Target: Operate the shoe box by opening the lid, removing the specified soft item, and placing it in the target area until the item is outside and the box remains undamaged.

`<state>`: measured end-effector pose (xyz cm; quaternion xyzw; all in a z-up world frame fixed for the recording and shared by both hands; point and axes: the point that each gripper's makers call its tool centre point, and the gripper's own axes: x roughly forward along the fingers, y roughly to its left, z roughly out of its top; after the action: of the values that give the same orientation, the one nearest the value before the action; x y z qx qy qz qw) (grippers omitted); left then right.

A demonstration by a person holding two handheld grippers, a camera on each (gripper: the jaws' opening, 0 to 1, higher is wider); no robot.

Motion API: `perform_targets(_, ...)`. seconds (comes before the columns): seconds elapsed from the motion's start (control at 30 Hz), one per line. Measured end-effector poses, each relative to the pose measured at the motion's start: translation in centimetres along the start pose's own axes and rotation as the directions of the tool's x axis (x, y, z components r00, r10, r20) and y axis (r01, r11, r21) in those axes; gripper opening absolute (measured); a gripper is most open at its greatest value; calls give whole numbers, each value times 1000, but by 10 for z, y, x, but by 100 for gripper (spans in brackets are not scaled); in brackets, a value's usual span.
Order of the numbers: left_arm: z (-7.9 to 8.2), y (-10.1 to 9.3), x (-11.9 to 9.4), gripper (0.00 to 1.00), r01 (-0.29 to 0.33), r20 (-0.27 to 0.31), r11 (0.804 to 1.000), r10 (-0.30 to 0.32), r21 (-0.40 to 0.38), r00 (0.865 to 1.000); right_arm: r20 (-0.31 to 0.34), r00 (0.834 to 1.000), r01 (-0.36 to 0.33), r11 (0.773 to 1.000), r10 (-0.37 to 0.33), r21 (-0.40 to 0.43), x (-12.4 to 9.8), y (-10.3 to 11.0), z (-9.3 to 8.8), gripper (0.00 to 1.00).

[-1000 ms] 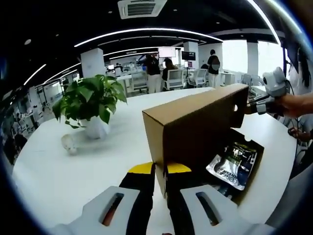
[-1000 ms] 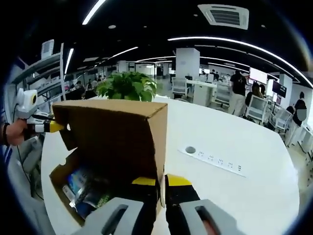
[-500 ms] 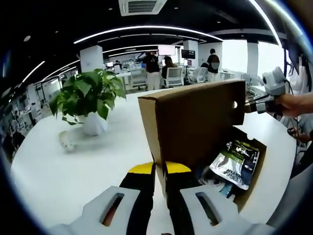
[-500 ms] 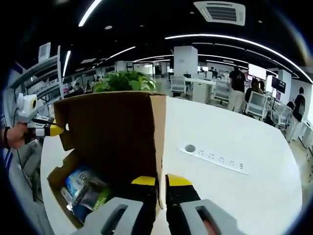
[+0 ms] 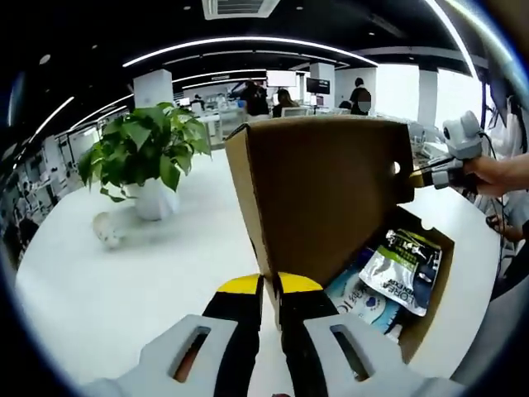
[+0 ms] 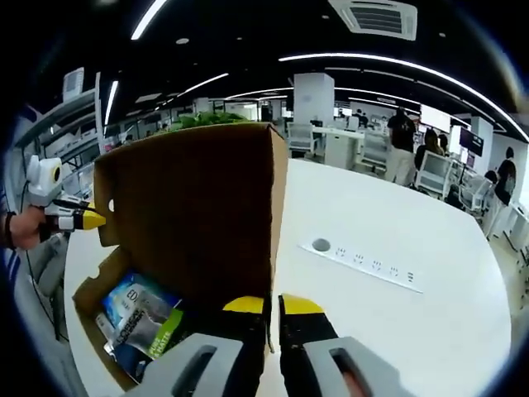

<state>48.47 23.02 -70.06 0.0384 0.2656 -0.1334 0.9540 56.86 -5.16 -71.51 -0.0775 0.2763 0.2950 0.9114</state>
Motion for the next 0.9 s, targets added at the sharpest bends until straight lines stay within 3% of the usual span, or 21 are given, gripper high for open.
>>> perform_targets(0.6, -7, 4, 14, 4, 1, -34, 1000, -2, -26, 999, -52, 999, -13, 1000, 12, -27, 12, 0, -14, 0)
perform_targets(0.9, -7, 7, 21, 4, -2, -45, 1000, 1, -28, 999, -51, 999, -11, 1000, 10, -17, 15, -1, -12, 0)
